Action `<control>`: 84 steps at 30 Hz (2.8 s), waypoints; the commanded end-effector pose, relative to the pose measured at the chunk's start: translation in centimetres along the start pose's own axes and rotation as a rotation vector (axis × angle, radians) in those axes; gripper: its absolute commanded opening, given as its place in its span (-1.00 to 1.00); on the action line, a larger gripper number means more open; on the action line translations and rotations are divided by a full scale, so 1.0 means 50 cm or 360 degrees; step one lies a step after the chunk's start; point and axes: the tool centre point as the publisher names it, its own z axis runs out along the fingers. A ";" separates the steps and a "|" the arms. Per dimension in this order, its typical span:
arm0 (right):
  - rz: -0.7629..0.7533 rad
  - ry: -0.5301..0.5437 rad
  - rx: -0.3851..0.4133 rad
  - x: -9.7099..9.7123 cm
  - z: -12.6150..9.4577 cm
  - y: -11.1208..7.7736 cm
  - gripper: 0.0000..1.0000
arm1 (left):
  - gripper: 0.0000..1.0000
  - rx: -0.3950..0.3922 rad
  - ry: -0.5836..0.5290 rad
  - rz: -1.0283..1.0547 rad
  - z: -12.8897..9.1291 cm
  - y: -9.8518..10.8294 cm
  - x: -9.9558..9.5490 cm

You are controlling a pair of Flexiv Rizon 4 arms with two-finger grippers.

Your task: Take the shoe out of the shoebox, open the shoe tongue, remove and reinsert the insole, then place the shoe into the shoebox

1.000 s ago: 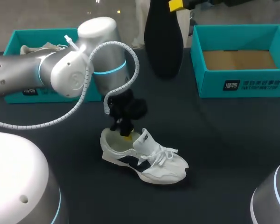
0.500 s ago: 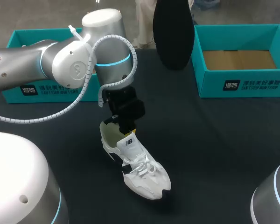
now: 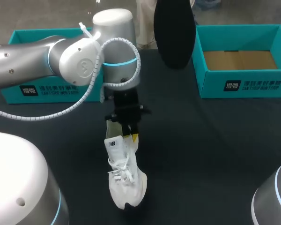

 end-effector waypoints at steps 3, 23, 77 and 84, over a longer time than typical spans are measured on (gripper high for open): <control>0.0002 -0.0004 0.0006 0.000 0.004 0.004 -1.00 | -1.00 -0.0109 0.0122 0.0169 0.017 -0.013 -0.039; 0.0002 -0.0004 0.0006 0.000 0.004 0.004 -1.00 | -1.00 -0.0113 0.0140 0.0144 0.049 -0.008 -0.055; 0.0002 -0.0004 0.0006 0.000 0.004 0.004 -1.00 | 1.00 -0.0025 -0.1795 -0.0521 -0.220 -0.015 0.070; 0.0002 -0.0004 0.0006 0.000 0.004 0.004 -1.00 | 1.00 -0.0025 -0.1795 -0.0521 -0.220 -0.015 0.070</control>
